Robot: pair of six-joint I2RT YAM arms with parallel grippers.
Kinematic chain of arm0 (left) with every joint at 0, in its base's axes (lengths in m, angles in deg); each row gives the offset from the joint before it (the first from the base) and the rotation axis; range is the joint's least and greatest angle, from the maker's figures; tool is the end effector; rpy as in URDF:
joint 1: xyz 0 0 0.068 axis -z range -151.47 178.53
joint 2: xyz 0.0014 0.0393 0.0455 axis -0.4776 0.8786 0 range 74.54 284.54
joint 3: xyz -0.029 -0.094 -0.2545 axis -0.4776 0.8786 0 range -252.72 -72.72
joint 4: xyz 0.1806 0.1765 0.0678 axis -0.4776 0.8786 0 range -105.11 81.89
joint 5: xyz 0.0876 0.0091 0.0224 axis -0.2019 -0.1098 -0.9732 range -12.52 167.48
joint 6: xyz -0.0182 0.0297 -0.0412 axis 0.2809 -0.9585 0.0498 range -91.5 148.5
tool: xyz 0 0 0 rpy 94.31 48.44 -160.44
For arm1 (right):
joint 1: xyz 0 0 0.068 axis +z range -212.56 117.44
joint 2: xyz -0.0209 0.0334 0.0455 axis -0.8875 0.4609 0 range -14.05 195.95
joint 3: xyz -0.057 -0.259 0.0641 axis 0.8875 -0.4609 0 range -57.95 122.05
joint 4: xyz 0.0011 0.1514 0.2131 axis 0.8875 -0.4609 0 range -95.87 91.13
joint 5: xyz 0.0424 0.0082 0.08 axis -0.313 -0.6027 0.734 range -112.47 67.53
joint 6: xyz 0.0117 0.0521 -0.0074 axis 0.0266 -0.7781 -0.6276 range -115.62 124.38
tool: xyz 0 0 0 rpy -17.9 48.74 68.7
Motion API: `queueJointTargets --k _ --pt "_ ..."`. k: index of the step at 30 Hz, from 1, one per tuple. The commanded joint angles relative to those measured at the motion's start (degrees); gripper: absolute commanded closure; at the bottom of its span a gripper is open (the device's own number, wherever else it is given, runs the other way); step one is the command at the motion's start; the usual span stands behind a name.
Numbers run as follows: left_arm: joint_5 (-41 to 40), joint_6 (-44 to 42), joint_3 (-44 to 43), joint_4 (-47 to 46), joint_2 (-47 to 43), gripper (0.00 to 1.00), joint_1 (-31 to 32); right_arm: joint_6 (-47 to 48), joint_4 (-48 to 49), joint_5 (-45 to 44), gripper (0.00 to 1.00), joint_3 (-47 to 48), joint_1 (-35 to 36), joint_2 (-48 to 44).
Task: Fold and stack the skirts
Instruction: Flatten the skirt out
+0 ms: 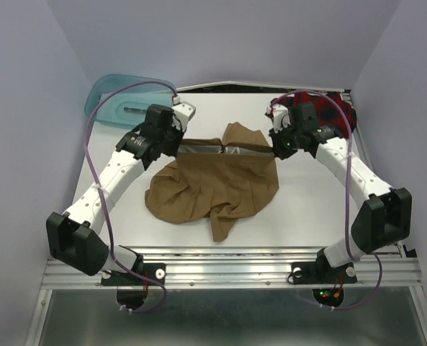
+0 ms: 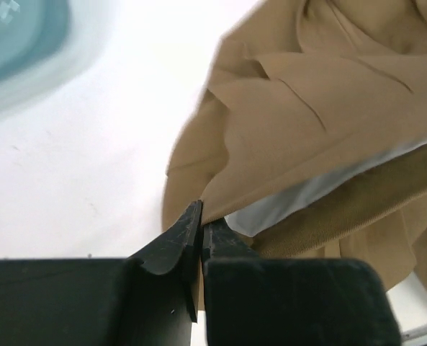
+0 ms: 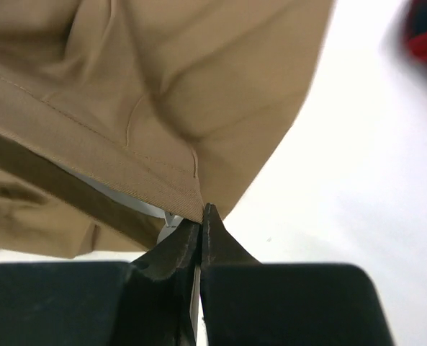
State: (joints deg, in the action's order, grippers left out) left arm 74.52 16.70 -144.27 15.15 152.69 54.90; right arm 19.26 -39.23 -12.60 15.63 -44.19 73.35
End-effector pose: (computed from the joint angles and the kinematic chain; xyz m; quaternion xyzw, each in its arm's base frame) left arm 0.2730 -0.1332 0.3377 0.2814 0.8487 -0.0338 0.4465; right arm 0.3056 0.1080 0.2886 -0.2965 0.9008 0.0911 0.3038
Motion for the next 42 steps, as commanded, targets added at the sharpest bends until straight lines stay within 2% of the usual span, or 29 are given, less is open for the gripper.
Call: queueJointTargets --k 1,4,9,13,17,20,23,25,28,30,36,42 --pt "-3.5 -6.5 -12.8 -0.3 -2.0 1.00 -4.5 2.0 3.7 -7.6 0.99 10.4 -4.9 -4.8" --pt "-0.4 -9.3 -20.2 3.0 -0.5 1.00 -4.7 2.8 2.9 -8.9 0.99 16.7 -5.5 -5.0" --pt "5.0 -10.3 -25.4 6.1 -2.2 1.00 -4.7 2.9 -0.5 -11.8 0.99 24.2 -5.5 -6.9" --pt "3.6 -10.6 -27.5 7.4 -4.8 1.00 -4.7 3.9 -0.4 -16.1 0.99 26.4 -5.5 -9.5" --pt "0.5 -10.6 -32.2 5.0 -4.2 1.00 -4.7 4.5 3.1 -21.0 0.99 30.6 -5.5 -8.2" --pt "-0.4 -10.4 -39.0 5.1 -0.5 1.00 -4.7 5.0 4.6 -23.8 0.99 36.8 -5.5 -4.1" --pt "-0.7 -9.9 -49.4 6.0 3.8 1.00 -4.7 7.1 4.9 -25.9 0.99 44.3 -5.5 0.2" --pt "-0.7 -9.7 -52.5 6.2 5.9 1.00 -4.7 8.2 5.3 -27.9 0.99 48.9 -5.5 2.0" --pt "-0.5 -10.2 -52.6 9.4 8.0 1.00 -4.3 9.0 3.9 -26.7 0.99 49.6 -5.5 3.0" --pt "-0.9 -8.9 -49.7 10.8 7.5 1.00 -4.5 8.9 2.3 -24.7 0.99 47.0 -5.5 1.8" --pt "6.7 -8.0 -35.6 8.9 -2.7 1.00 -4.6 9.4 -2.4 -20.2 0.99 38.8 -5.5 -5.5" --pt "13.5 -8.2 -33.7 12.7 -7.0 1.00 -4.4 7.9 -8.2 -17.3 0.99 41.1 -5.5 -7.7"
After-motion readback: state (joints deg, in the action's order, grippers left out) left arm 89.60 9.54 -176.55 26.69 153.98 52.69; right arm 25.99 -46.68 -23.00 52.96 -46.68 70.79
